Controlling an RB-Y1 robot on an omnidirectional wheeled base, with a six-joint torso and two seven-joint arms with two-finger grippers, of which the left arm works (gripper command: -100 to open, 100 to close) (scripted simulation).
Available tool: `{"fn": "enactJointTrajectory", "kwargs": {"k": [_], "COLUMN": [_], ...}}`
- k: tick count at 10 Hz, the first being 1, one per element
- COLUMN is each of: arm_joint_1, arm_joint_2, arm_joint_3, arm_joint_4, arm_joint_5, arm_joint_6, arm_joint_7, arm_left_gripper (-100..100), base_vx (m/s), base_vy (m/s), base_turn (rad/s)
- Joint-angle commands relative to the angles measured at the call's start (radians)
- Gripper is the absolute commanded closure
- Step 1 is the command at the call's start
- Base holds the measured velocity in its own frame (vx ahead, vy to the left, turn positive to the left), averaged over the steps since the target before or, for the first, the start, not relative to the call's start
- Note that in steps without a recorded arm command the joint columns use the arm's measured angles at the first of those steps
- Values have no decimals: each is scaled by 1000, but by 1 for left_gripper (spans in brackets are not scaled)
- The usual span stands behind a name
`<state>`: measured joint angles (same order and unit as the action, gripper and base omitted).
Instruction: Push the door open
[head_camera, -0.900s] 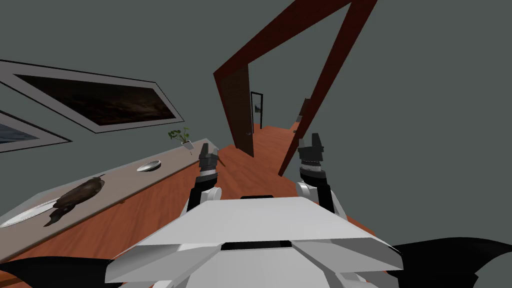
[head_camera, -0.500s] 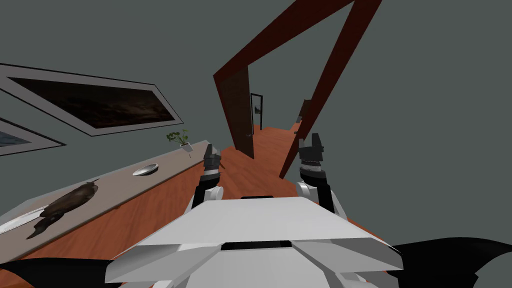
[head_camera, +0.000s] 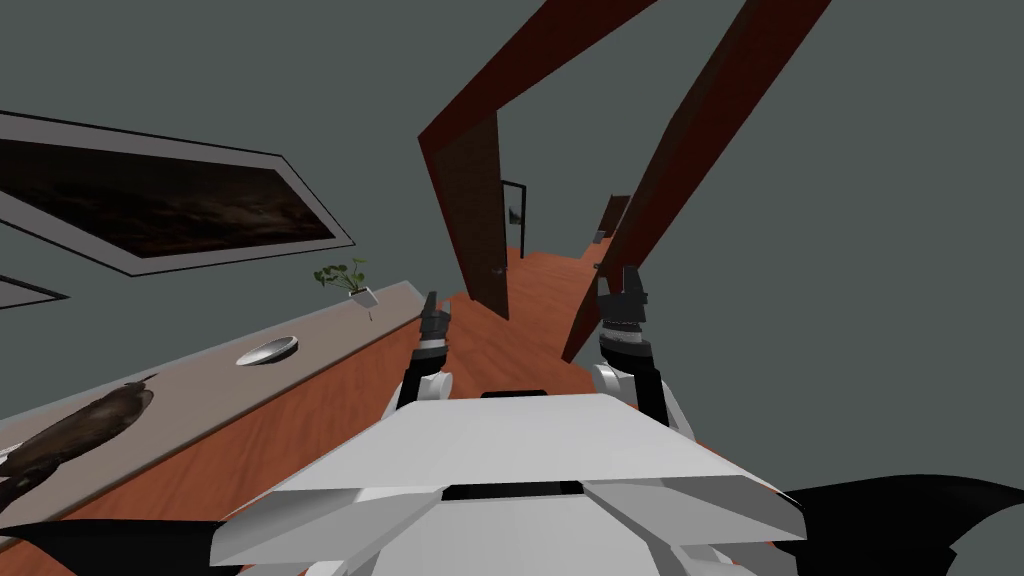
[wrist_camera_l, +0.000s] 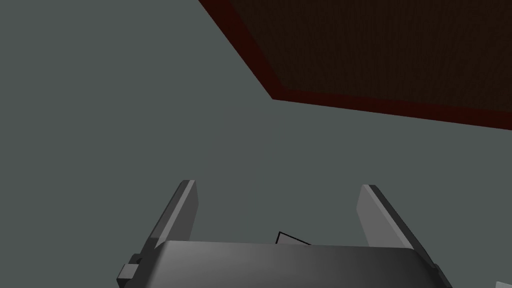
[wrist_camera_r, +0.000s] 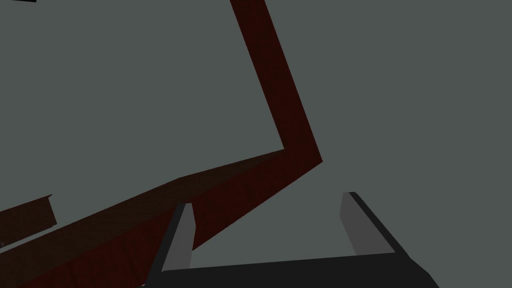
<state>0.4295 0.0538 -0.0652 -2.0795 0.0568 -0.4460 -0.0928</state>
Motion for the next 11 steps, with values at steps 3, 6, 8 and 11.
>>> {"fn": "enactJointTrajectory", "kwargs": {"k": [3, 6, 8, 11], "arm_joint_1": [-40, -70, -85, -110], "arm_joint_2": [14, 22, 26, 31], "arm_joint_3": [-24, -44, -53, -70], "arm_joint_4": [99, 173, 209, 270], "arm_joint_5": [-16, -29, -36, -47], "arm_joint_6": [-30, -49, -59, -75], "arm_joint_7": [24, 44, 53, 69], "arm_left_gripper": [-100, -100, -100, -100], "base_vx": [133, 139, 122, 99], "base_vy": [44, 47, 44, 50], "base_turn": [-17, -12, -14, -13]}}
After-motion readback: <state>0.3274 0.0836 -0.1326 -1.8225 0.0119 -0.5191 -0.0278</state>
